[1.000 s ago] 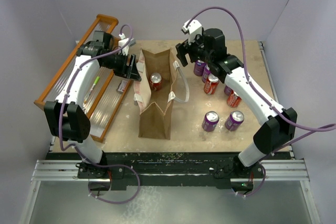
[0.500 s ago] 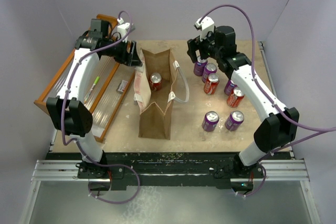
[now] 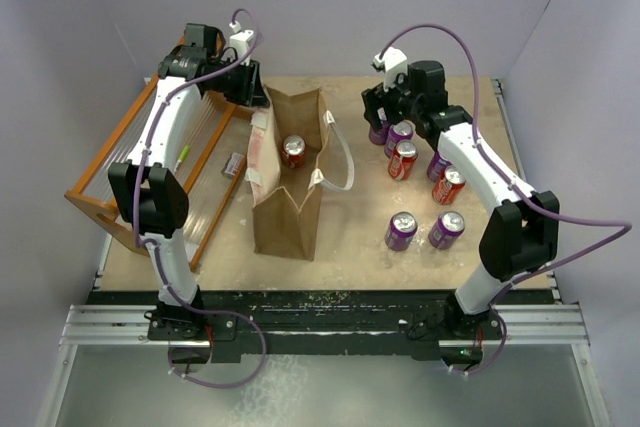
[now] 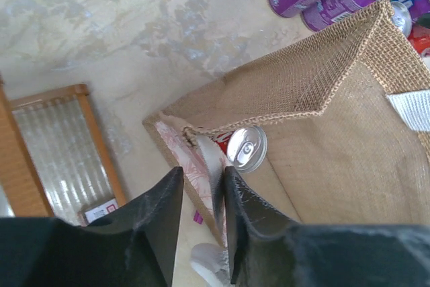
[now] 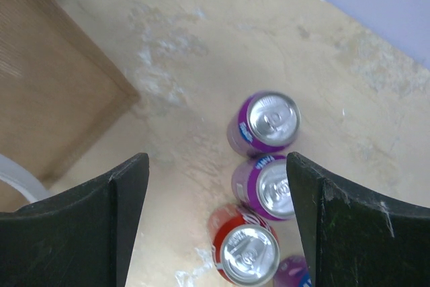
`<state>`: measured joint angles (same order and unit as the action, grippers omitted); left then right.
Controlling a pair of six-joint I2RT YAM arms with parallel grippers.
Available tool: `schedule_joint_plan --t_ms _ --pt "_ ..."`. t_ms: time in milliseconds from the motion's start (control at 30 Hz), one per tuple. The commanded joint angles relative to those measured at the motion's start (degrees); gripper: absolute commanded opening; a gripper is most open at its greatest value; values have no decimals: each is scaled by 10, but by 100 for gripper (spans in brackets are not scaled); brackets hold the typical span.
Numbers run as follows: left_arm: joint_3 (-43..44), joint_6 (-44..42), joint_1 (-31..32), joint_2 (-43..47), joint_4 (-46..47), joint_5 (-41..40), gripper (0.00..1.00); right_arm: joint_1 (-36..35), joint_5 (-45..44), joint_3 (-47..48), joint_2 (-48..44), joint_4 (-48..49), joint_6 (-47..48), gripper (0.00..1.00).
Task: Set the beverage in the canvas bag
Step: Adjust the canvas bag at the center of the board.
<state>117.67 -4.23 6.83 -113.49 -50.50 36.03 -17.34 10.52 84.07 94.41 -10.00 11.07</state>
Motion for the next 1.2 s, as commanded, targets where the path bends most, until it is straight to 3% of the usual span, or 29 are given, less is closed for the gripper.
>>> schedule_joint_plan --t_ms 0,100,200,500,767,967,1067,1167 --pt "29 -24 -1 -2 11 -63 30 25 13 -17 -20 21 18 84" --pt "33 -31 -1 -1 12 -71 26 34 11 -23 -14 25 18 84" --pt "30 -44 2 -3 6 -48 30 36 11 -25 -7 26 21 84" --pt "2 -76 6 34 35 -6 62 36 27 20 24 -2 28 84" --pt "-85 -152 5 144 121 9 87 35 -3 73 40 -35 12 83" --pt "-110 -203 17 198 108 43 90 28 61 75 38 -31 -3 83" --pt "-106 -317 77 205 19 26 90 26 97 73 30 -20 -7 82" --pt "-106 -343 119 197 -21 22 89 27 126 83 27 -33 -15 82"
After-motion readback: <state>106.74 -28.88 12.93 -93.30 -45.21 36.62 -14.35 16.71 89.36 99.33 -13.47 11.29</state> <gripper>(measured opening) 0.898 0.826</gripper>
